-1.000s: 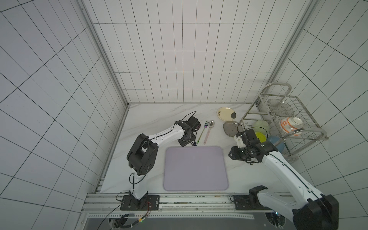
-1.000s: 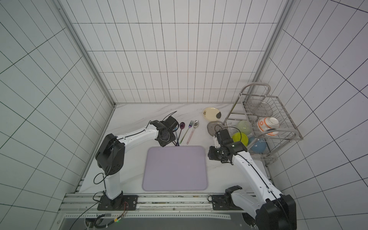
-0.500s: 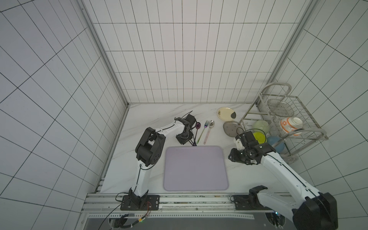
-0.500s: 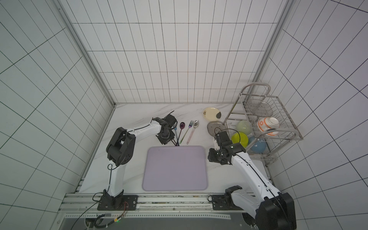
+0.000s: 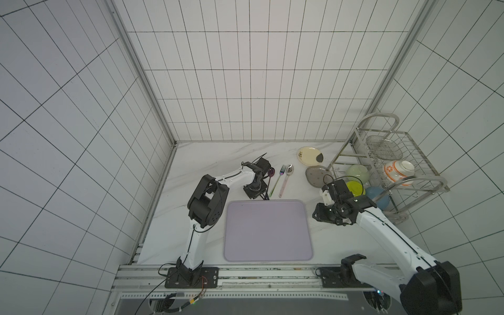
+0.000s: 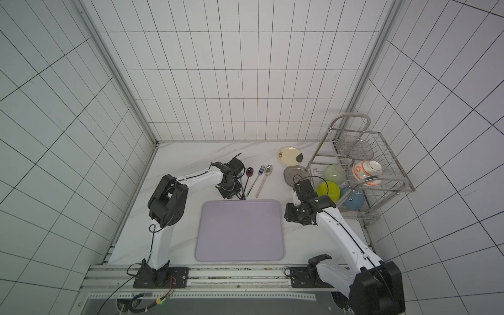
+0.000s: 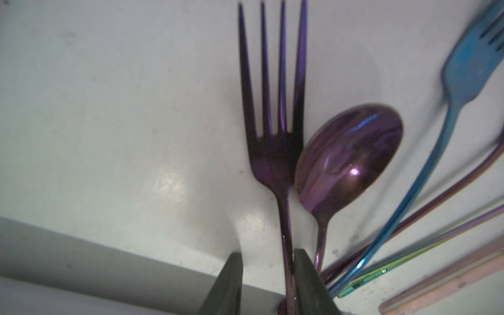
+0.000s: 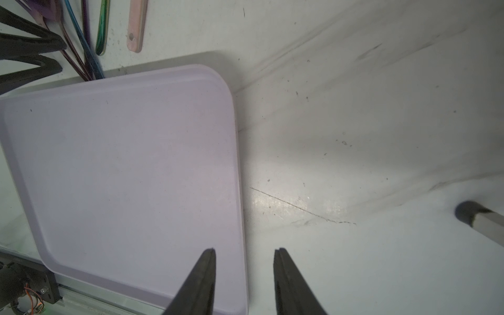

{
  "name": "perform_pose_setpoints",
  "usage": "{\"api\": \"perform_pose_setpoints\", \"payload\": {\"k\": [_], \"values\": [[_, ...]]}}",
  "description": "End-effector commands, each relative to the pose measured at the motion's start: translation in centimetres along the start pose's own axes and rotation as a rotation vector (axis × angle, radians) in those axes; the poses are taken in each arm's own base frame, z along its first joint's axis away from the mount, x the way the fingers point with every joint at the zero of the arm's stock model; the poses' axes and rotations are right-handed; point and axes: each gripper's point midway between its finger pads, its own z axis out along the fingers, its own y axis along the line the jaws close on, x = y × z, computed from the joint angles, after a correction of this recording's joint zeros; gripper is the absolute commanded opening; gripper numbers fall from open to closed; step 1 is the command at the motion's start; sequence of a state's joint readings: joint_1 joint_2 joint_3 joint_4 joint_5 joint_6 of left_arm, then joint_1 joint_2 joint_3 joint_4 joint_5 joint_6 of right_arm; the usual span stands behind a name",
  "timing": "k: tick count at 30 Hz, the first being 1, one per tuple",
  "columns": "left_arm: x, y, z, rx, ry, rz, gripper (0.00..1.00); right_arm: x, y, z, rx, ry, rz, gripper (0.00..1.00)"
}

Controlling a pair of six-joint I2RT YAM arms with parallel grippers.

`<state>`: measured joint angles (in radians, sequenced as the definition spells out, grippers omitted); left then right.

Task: Set the spoon and fork side by side
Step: Pick up the fork at the center of the board.

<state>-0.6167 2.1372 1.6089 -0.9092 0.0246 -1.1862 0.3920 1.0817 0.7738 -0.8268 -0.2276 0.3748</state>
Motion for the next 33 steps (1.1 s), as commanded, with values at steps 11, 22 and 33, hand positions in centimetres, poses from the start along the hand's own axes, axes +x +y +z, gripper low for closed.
{"api": "perform_pose_setpoints", "payload": {"k": [11,22,33], "values": [[-2.0,-0.1,2.7,-0.019,-0.011,0.024,0.23,0.2,-0.4,-0.2,0.014,0.001,0.026,0.35],[-7.5,0.3,1.4,0.029,-0.112,0.118,0.0,0.3,-0.6,0.1,0.024,0.017,0.025,0.35],[-12.3,4.3,-0.6,-0.061,-0.16,0.289,0.14,0.4,-0.8,0.5,0.036,0.033,0.025,0.35]]}}
